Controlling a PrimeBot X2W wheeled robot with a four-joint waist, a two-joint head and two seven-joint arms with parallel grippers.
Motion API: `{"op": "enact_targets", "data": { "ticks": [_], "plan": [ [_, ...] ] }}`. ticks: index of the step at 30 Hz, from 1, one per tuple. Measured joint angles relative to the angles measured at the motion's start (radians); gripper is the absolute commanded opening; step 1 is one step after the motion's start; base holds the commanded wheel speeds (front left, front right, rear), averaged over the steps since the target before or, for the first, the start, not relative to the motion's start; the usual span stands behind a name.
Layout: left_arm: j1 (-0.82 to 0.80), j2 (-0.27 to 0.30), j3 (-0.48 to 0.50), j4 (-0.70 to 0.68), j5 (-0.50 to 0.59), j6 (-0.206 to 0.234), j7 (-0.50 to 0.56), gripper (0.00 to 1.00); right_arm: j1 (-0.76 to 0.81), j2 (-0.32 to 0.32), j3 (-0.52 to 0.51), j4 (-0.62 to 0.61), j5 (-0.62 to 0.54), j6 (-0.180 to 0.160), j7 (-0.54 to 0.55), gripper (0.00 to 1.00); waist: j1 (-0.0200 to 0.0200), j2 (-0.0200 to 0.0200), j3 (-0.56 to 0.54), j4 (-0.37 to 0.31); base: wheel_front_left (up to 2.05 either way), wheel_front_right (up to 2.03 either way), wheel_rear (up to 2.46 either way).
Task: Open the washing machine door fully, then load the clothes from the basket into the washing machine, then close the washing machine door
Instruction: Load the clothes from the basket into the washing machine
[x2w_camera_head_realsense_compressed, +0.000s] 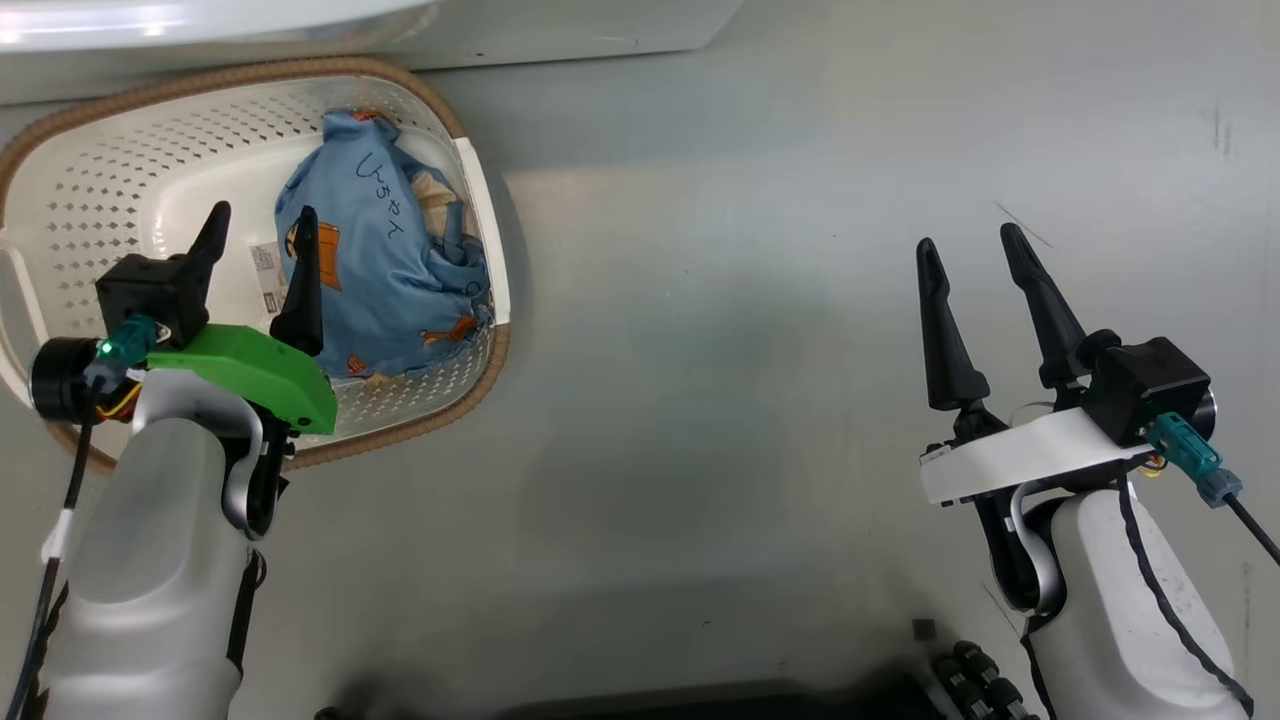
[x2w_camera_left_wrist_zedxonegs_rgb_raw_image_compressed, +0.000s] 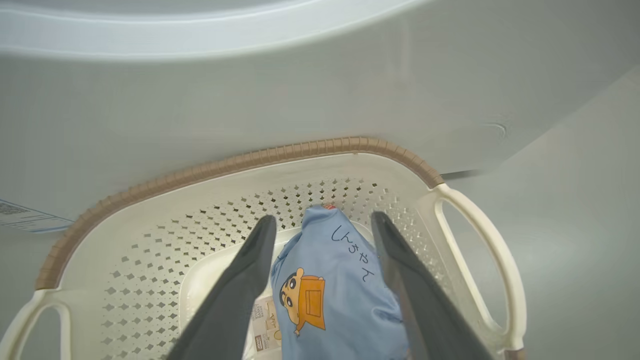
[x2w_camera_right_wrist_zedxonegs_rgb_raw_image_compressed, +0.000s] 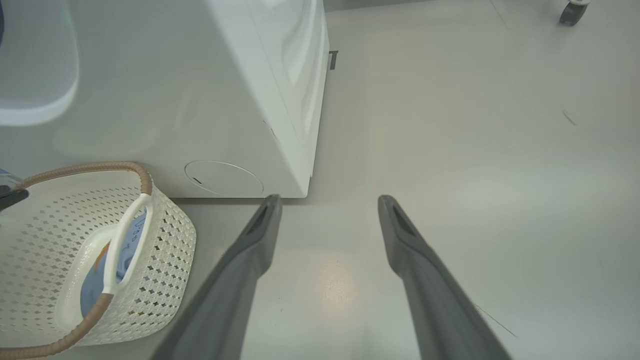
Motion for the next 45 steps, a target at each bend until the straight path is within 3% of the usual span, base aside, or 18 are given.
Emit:
{"op": "enact_targets", "data": {
  "ticks": [11,22,27,45],
  "plan": [
    [-0.082,0.003,-0.023,0.162,-0.036,0.0,0.067,1.0,-0.018,-0.001,0.017,-0.012,0.001,-0.01,0.0,1.0,-0.0001,0.0,0.091,-0.021,0.0,0.0,0.0],
    [-0.189,0.011,-0.114,0.243,-0.055,-0.003,0.149,1.0,-0.022,-0.001,0.039,-0.021,0.019,-0.021,0.0,1.0,-0.0002,0.0,0.154,-0.043,0.0,0.0,0.0],
    [-0.209,0.047,-0.135,0.297,-0.045,-0.003,0.179,1.0,-0.022,0.0,0.047,-0.024,0.027,-0.036,0.0,1.0,-0.0002,0.0,0.173,-0.055,0.0,0.0,0.0],
    [-0.311,0.044,-0.154,0.398,-0.082,-0.004,0.227,1.0,-0.021,0.0,0.063,-0.048,0.052,-0.062,0.0,1.0,-0.0002,0.0,0.226,-0.081,0.0,0.0,0.0]
  ]
}}
